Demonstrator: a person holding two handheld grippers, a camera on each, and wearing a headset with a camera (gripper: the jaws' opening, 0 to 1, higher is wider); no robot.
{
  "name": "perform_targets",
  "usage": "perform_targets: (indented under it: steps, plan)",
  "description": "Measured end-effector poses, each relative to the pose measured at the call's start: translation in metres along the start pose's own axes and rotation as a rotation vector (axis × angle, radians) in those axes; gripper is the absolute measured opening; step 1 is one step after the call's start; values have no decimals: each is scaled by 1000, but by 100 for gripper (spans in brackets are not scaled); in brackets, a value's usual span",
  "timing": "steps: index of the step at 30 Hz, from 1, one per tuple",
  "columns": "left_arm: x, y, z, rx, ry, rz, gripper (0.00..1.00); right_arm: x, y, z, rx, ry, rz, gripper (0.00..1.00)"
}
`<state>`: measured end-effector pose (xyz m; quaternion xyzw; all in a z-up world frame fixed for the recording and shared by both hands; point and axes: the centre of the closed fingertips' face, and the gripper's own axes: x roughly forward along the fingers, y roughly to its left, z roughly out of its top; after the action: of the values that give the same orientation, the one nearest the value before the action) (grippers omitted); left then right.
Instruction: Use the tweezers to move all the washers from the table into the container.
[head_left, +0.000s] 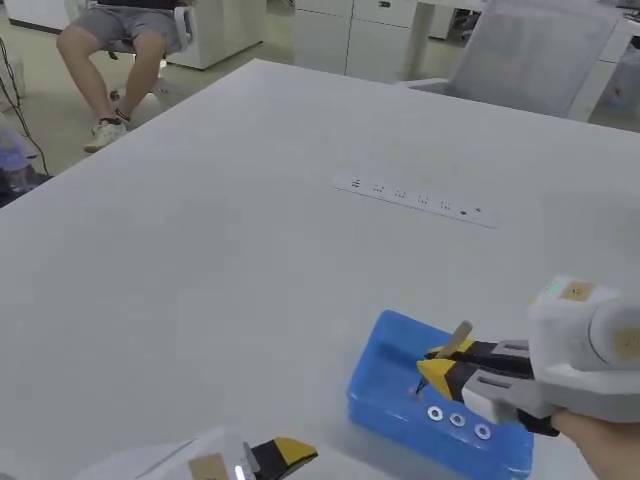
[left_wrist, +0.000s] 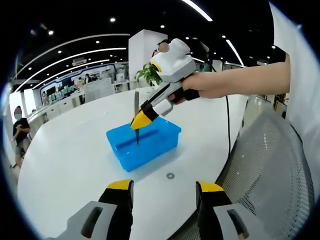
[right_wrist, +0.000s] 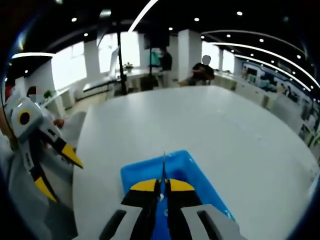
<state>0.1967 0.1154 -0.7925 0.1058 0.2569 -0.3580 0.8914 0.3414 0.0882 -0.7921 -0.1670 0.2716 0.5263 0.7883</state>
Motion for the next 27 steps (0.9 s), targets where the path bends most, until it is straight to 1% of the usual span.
perform_targets:
  steps: [6,12,16,23,27]
  plan:
    - [0,1,0,-2,-5,3,49,6,-3,-10,4,32,1,3]
    - [-1,1,1,-3,-7,6,49,8,-6,-13,4,42,-3,3]
    - [-1,1,2,-2,-11,9,49,10,-4,-13,-4,47,-2,3]
    - [-2,2,3,-3,-18,14,50,13,-4,-19,-19,64,-4,3]
    - [-2,2,4,-2,-22,15,50,14,-6,-19,-25,59,-10,3]
